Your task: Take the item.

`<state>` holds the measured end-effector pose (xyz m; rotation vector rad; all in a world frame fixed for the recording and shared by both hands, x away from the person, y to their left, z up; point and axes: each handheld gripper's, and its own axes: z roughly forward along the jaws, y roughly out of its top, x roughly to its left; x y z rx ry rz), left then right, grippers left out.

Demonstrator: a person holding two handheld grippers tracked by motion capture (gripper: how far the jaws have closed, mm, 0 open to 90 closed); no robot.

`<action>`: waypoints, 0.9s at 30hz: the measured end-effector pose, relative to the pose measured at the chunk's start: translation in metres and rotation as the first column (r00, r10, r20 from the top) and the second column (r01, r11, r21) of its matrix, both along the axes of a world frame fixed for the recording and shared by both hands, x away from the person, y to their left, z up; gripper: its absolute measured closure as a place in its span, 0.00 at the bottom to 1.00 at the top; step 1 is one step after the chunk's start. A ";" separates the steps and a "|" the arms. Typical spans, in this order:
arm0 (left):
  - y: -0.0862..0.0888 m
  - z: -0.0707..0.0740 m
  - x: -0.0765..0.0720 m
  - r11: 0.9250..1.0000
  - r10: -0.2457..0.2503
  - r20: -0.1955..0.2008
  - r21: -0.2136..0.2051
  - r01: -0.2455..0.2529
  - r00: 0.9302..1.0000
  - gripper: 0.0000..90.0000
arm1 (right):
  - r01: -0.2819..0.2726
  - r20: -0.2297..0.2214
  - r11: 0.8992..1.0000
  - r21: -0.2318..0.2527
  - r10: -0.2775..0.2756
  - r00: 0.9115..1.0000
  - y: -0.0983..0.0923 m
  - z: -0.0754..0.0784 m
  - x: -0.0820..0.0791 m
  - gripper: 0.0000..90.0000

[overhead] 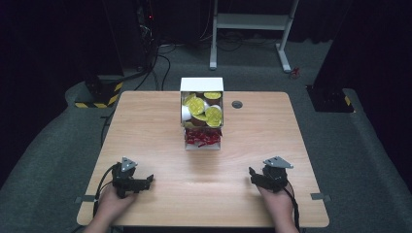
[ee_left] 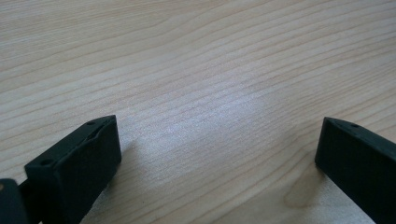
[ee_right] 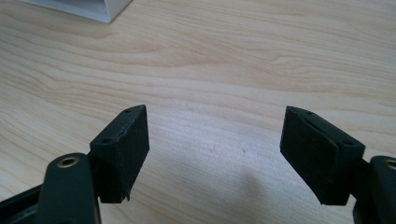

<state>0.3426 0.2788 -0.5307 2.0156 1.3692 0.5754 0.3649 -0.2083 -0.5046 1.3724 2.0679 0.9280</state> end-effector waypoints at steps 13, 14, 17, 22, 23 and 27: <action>0.000 0.000 0.000 1.000 0.000 0.000 0.001 0.000 1.000 0.01 | -0.035 0.033 0.999 0.019 0.034 0.999 0.023 0.025 0.007 0.36; 0.000 0.000 0.000 1.000 0.000 0.000 0.001 0.000 1.000 0.01 | -0.037 0.033 0.999 0.022 0.036 0.999 0.024 0.026 0.008 0.36; 0.000 0.000 0.000 1.000 0.000 0.000 0.001 0.000 1.000 0.01 | -0.038 0.036 0.999 0.030 0.037 0.999 0.027 0.028 0.010 0.37; 0.000 0.000 0.000 1.000 -0.001 0.000 0.004 0.001 1.000 0.01 | -0.047 0.047 0.998 0.029 0.046 0.998 0.034 0.030 0.012 0.39; 0.000 0.000 0.000 1.000 -0.002 0.001 0.006 0.002 1.000 0.01 | -0.049 0.049 0.998 0.028 0.047 0.998 0.035 0.031 0.012 0.39; 0.000 0.000 0.000 1.000 0.002 -0.001 -0.002 -0.002 1.000 0.01 | -0.054 0.055 0.998 0.030 0.052 0.997 0.040 0.032 0.014 0.41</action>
